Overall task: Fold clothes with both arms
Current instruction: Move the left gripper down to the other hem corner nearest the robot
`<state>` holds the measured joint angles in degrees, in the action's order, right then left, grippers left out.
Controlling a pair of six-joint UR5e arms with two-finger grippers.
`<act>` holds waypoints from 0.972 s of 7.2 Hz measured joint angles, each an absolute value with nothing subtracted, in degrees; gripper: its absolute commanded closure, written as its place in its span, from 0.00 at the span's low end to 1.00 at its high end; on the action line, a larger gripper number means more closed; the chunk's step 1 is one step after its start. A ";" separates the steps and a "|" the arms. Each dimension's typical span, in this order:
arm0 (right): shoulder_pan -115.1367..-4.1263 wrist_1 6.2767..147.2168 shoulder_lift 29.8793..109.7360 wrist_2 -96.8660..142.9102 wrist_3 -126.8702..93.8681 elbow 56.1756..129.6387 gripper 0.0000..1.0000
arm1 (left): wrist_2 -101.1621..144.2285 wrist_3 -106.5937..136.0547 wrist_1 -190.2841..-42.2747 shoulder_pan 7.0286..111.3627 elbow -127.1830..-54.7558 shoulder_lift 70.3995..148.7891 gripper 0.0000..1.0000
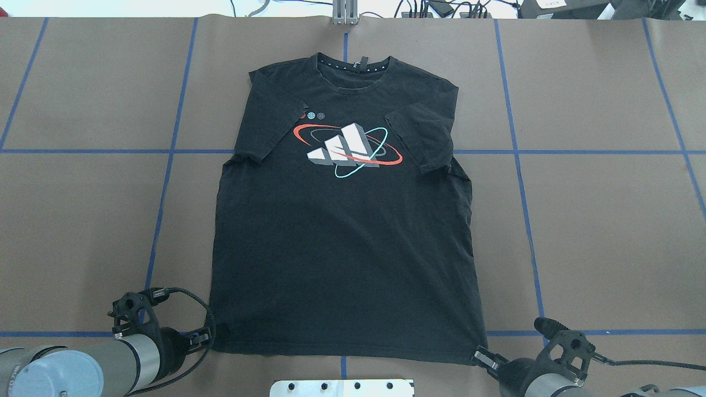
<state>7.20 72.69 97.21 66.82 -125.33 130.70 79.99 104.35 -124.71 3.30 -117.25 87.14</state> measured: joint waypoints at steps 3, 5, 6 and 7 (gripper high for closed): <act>7.21 72.68 97.15 66.82 -125.33 130.69 1.00 | 79.83 104.45 -124.64 3.16 -116.79 87.26 1.00; 7.19 72.69 97.12 66.87 -125.33 130.69 1.00 | 79.87 104.42 -124.63 3.16 -117.26 87.24 1.00; 7.16 72.68 97.12 66.88 -125.33 130.70 1.00 | 80.07 104.42 -124.61 3.16 -117.41 87.25 1.00; 7.05 72.68 97.13 66.88 -125.33 130.84 1.00 | 80.46 104.39 -124.46 3.21 -118.18 87.19 1.00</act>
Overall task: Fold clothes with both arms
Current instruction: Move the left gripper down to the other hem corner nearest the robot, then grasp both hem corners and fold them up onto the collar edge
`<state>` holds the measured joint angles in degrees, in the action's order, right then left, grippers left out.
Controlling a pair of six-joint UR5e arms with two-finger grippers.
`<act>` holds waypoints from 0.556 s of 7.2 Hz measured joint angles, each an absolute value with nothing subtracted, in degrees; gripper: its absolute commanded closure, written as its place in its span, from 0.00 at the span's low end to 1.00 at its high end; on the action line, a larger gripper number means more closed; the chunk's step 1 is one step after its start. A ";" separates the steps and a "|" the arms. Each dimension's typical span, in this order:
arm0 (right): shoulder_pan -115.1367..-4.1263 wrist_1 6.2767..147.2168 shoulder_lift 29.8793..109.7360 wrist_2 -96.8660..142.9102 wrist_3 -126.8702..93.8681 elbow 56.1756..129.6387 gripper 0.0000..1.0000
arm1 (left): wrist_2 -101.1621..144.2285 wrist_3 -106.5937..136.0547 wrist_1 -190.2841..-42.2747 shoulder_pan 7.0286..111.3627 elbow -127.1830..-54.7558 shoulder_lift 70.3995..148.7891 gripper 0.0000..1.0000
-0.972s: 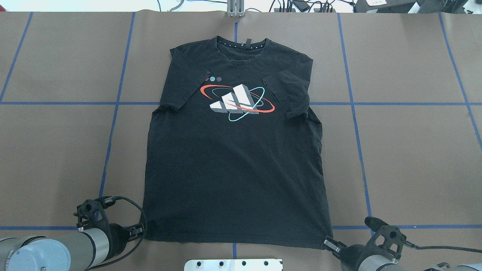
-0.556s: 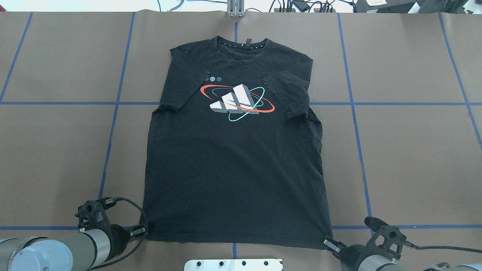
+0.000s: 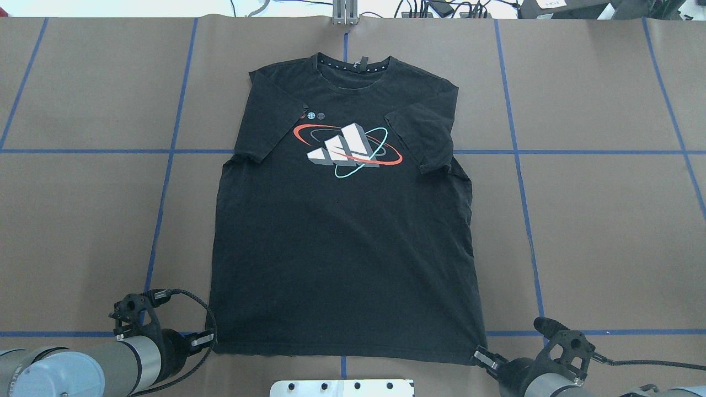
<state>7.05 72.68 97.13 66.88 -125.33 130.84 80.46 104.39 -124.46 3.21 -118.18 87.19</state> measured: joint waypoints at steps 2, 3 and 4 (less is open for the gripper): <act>5.86 72.72 98.58 68.15 -125.25 133.16 1.00 | 84.12 104.36 -122.52 3.81 -124.13 86.42 1.00; 4.86 72.72 100.86 69.89 -125.17 135.74 1.00 | 86.65 104.39 -121.06 4.19 -127.90 86.11 1.00; 2.66 72.75 102.91 72.69 -124.85 138.14 1.00 | 89.15 104.39 -120.35 5.65 -131.20 86.07 1.00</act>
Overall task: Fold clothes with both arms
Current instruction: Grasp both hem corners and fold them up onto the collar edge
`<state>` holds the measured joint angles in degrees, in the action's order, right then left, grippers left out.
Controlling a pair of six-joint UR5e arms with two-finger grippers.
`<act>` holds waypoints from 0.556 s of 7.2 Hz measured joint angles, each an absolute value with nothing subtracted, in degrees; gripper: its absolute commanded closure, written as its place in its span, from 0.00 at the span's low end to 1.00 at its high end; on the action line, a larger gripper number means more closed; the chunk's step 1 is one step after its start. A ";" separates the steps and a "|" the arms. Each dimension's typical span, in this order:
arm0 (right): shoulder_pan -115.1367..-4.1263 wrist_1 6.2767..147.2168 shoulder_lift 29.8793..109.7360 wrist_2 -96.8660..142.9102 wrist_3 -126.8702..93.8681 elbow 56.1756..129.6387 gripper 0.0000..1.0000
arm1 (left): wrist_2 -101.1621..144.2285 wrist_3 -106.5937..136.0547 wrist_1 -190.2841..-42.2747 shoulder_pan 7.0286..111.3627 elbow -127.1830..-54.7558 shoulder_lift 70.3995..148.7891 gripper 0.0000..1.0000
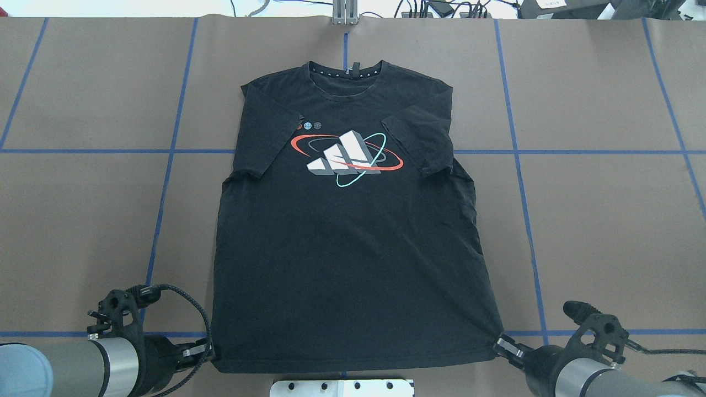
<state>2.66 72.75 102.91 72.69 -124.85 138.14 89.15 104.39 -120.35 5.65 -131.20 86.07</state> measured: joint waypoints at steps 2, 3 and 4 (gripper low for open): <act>-8.37 72.94 102.79 83.97 -120.39 139.75 1.00 | 97.46 103.63 -120.01 16.32 -133.04 87.86 1.00; -15.81 74.99 99.62 90.00 -116.66 139.04 1.00 | 101.28 103.07 -119.94 23.16 -130.38 91.09 1.00; -23.13 80.46 93.22 94.98 -112.31 136.88 1.00 | 103.84 101.93 -119.86 28.94 -125.70 95.36 1.00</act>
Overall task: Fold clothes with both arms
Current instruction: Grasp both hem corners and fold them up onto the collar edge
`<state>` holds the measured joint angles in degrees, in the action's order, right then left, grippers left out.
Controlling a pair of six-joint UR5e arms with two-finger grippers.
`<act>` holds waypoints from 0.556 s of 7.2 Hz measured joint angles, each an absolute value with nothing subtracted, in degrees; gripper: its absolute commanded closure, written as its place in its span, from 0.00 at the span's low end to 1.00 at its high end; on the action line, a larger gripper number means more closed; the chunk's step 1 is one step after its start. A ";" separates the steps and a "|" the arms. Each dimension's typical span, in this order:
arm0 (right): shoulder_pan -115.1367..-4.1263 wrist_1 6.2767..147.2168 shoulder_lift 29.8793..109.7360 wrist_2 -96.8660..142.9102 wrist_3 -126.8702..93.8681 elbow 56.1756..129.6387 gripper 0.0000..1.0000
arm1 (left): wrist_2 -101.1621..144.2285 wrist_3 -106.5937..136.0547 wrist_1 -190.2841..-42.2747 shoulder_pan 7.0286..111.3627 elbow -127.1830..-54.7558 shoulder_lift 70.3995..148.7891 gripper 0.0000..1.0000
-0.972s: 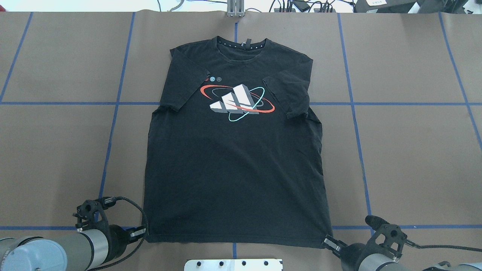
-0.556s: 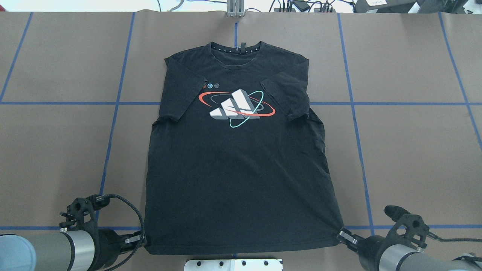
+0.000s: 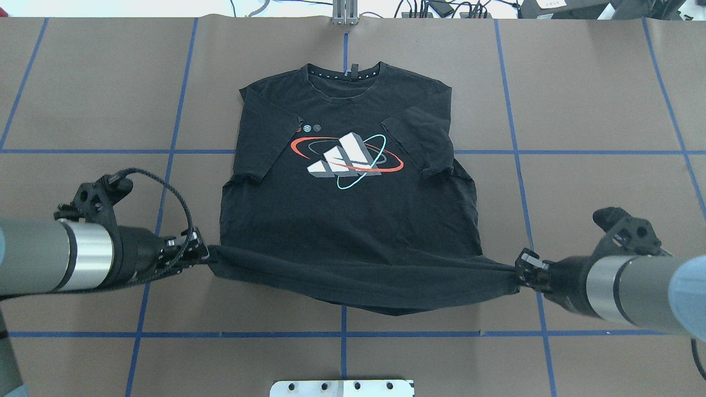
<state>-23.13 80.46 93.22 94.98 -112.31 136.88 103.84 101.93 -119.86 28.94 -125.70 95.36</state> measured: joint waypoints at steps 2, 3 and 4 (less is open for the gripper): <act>-35.25 90.43 77.18 103.06 -106.14 126.58 1.00 | 106.58 98.42 -120.23 38.27 -115.24 102.93 1.00; -39.71 91.85 70.96 105.67 -103.52 119.23 1.00 | 107.25 97.10 -120.44 41.84 -109.80 106.76 1.00; -43.05 92.13 65.66 107.04 -100.70 111.69 1.00 | 107.65 96.50 -121.05 44.17 -104.21 110.57 1.00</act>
<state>-43.05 92.13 65.66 107.04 -100.70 111.69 107.65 96.50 -121.05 44.17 -104.21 110.57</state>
